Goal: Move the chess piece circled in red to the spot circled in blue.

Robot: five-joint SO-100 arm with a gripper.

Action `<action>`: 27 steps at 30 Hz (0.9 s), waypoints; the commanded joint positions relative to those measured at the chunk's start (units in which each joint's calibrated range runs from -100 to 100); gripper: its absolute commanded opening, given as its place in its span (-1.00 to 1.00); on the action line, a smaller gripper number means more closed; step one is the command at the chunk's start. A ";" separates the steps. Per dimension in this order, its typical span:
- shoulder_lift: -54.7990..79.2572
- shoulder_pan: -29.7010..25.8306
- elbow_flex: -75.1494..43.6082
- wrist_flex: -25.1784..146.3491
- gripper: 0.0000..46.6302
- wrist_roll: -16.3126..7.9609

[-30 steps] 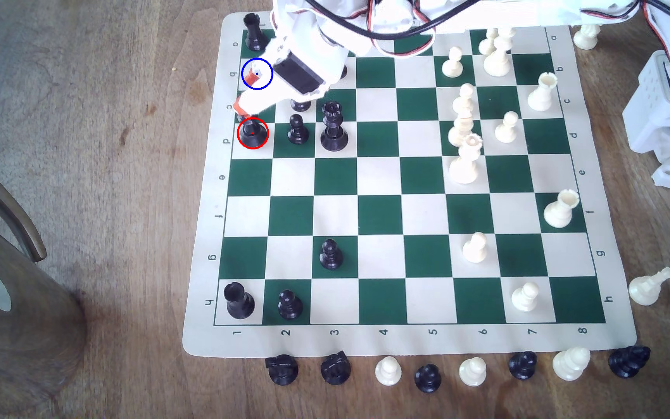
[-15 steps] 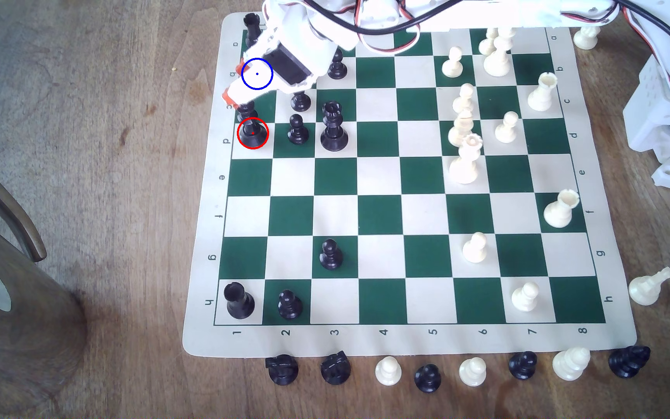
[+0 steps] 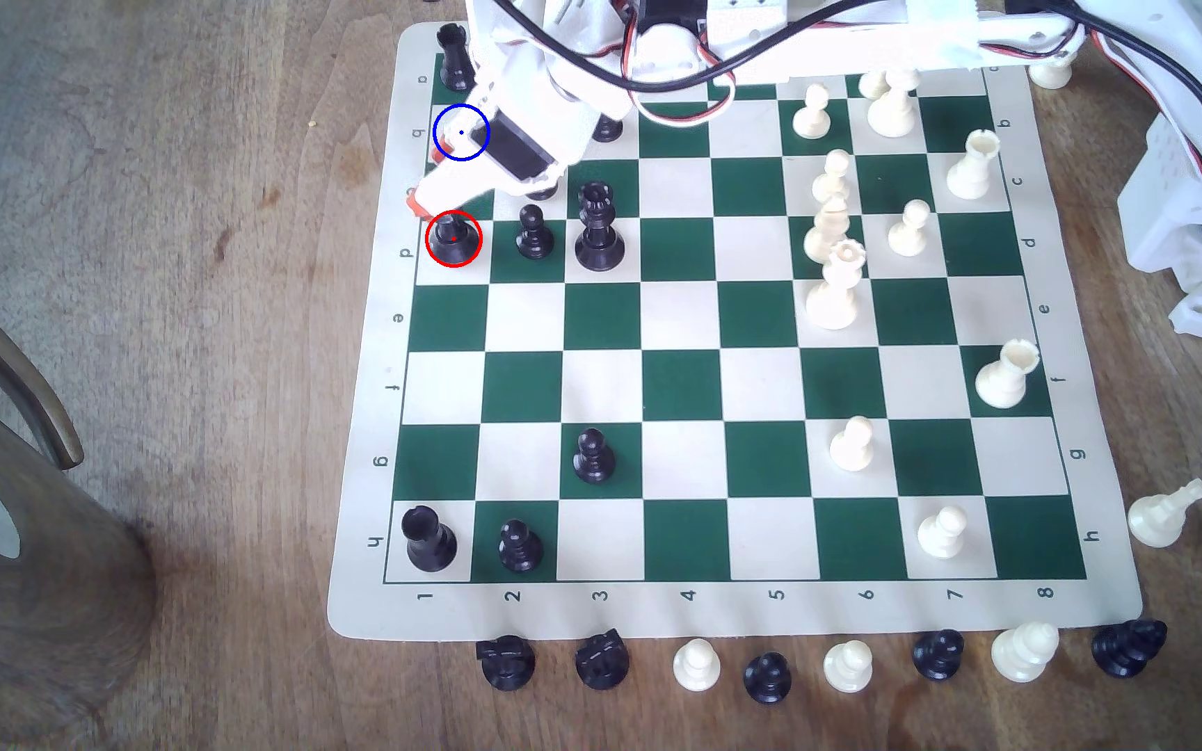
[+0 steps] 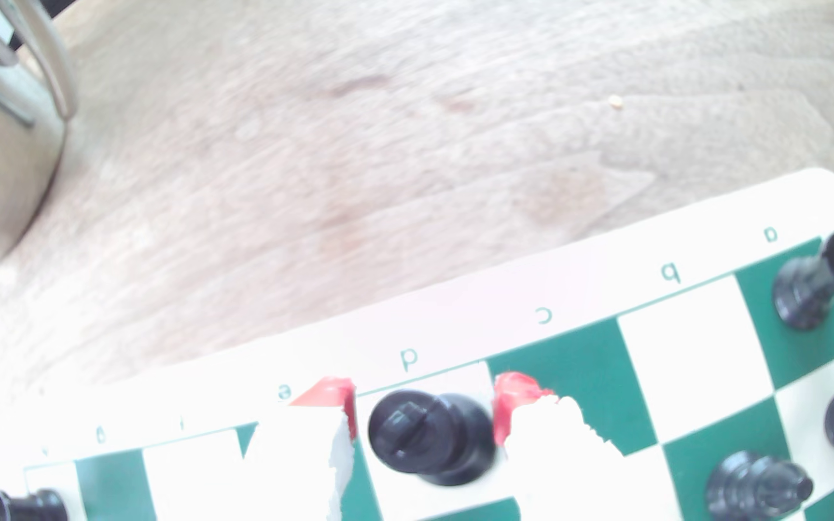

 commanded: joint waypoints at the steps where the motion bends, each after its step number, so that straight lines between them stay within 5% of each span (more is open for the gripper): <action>1: -2.00 -0.63 -4.68 -1.53 -0.37 -0.20; 11: -1.06 -0.31 -5.32 -1.53 -0.46 -0.44; 16: -1.06 -0.08 -5.50 -1.45 -0.99 -0.44; 27: -5.82 -0.63 -5.50 -0.79 -0.99 -1.37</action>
